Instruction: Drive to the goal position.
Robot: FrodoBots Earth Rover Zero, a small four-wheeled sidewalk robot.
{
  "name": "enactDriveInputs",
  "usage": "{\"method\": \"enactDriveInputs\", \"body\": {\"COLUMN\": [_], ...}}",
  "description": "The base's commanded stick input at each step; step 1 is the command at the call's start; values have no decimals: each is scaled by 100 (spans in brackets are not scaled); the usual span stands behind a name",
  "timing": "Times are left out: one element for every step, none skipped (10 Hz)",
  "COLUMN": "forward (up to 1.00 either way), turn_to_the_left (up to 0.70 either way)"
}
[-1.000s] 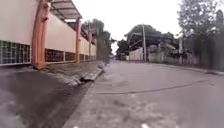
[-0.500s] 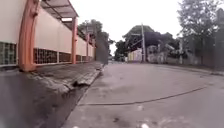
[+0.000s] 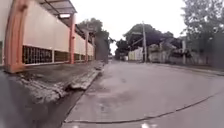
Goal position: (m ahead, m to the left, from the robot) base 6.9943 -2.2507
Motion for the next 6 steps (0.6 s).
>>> {"method": "enactDriveInputs", "body": {"forward": [85,85,85,85,85,85], "turn_to_the_left": [0,0,-3,0,0,0]}}
